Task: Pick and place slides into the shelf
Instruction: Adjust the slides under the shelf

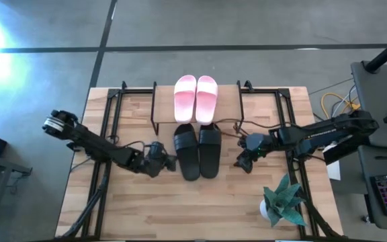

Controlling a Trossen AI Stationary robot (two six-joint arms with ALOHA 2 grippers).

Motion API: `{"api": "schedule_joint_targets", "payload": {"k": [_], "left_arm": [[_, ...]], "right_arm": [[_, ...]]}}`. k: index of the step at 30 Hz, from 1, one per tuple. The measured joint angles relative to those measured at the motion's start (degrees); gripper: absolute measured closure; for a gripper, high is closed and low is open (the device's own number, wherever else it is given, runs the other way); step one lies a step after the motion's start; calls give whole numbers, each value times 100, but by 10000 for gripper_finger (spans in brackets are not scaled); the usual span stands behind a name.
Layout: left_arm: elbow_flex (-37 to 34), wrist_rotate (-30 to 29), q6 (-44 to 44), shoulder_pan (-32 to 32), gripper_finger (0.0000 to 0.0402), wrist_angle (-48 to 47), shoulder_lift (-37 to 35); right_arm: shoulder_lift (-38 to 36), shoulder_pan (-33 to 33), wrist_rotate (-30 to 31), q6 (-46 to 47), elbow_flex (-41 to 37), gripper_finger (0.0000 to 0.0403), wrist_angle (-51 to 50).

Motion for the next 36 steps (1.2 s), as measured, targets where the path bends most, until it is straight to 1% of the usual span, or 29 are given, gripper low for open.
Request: {"api": "schedule_joint_targets", "payload": {"k": [3, 6, 8, 11, 16, 21, 24, 28, 31, 36], "left_arm": [[249, 1, 351, -308, 401, -27, -90], [603, 104, 632, -557, 401, 7, 67], [862, 251, 908, -669, 401, -3, 333], [1299, 547, 1460, -769, 401, -29, 916], [2124, 1108, 2332, -790, 401, -27, 1854], [2700, 1457, 2921, -794, 402, -24, 2299], [2840, 1504, 3008, -796, 402, -98, 2459], [2906, 1494, 2665, -794, 402, -555, 2547], [2913, 1338, 2413, -798, 402, -1011, 2575], [2899, 1156, 2412, -686, 402, -1562, 2577]], "right_arm": [[10, 312, 46, -2, 0, 193, 154], [13, 523, 256, -3, -2, 193, 263], [13, 596, 469, -3, -2, 193, 356], [13, 604, 646, 1, -2, 193, 467], [13, 600, 704, 1, -2, 193, 479], [13, 602, 704, 52, -2, 193, 481], [13, 602, 702, 210, -4, 193, 480], [13, 602, 654, 263, -4, 193, 479], [13, 602, 645, 261, -4, 193, 478], [13, 602, 645, 262, -7, 193, 481]]}}
